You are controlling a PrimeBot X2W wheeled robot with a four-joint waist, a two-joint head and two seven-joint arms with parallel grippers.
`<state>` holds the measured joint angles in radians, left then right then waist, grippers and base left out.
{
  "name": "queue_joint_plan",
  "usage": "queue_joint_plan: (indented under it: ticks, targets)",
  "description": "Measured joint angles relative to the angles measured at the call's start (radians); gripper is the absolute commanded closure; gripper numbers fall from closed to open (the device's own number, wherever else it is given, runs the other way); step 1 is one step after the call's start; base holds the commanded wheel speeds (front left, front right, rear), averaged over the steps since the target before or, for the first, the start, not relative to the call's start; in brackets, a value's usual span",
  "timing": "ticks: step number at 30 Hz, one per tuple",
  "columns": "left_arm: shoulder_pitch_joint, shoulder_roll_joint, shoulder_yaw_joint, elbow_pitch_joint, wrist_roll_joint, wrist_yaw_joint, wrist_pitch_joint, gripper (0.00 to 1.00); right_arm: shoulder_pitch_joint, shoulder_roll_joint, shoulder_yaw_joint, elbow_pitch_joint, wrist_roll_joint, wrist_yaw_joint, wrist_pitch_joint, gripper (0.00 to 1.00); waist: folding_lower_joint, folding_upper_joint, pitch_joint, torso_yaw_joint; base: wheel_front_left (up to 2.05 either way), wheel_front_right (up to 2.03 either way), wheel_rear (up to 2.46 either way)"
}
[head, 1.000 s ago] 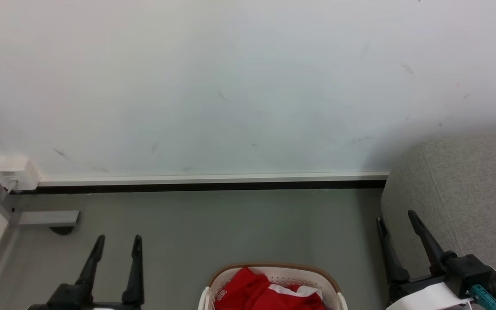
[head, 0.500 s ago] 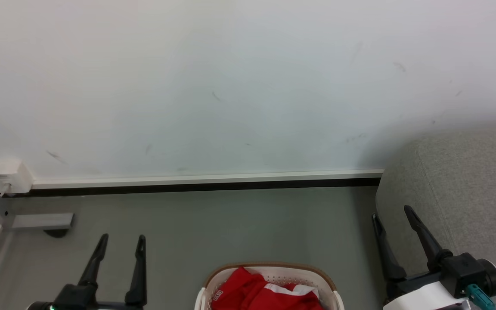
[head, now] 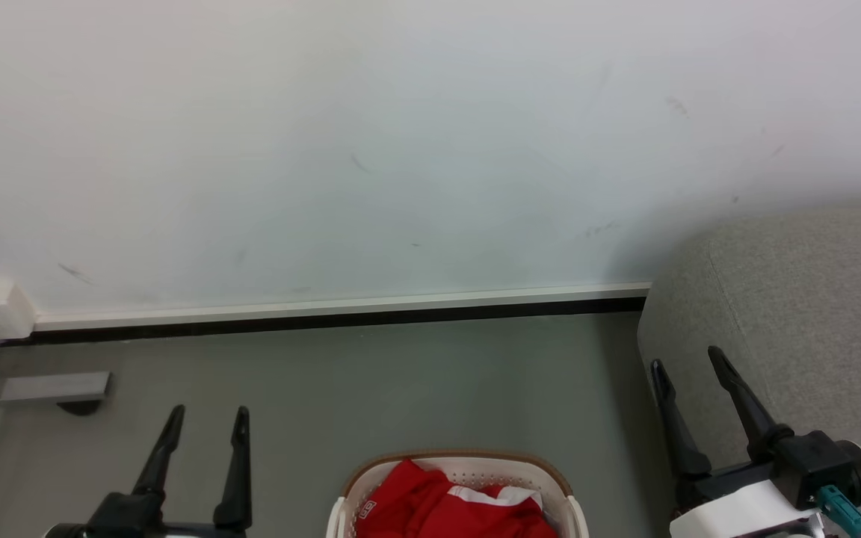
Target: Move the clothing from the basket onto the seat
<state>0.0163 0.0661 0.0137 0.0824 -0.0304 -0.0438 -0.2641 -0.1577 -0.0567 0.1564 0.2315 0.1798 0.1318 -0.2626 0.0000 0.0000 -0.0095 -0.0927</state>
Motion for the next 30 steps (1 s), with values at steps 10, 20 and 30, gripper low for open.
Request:
queue_joint_plan:
  ticks: [10, 20, 30]
  targets:
    - [-0.037, -0.003, 0.007, -0.002, -0.006, -0.023, 0.0, 0.0, -0.036, -0.015, 0.013, -0.009, 0.007, 0.0, 0.0, 0.0, 0.0, 0.0, 0.036, -0.031, 0.0, 0.0, 0.0]
    - [-0.143, -0.001, -0.011, 0.096, -0.067, -0.07, 0.0, 0.0, -0.128, -0.017, 0.003, -0.071, 0.026, 0.0, -0.002, 0.0, 0.0001, 0.0001, 0.154, -0.07, 0.0, 0.0, 0.0]
    - [-0.307, 0.036, -0.101, 0.307, -0.094, -0.084, 0.0, 0.0, -0.204, -0.01, -0.041, -0.128, 0.035, 0.0, -0.002, 0.0, 0.0001, 0.0, 0.314, -0.118, 0.0, 0.0, 0.0]
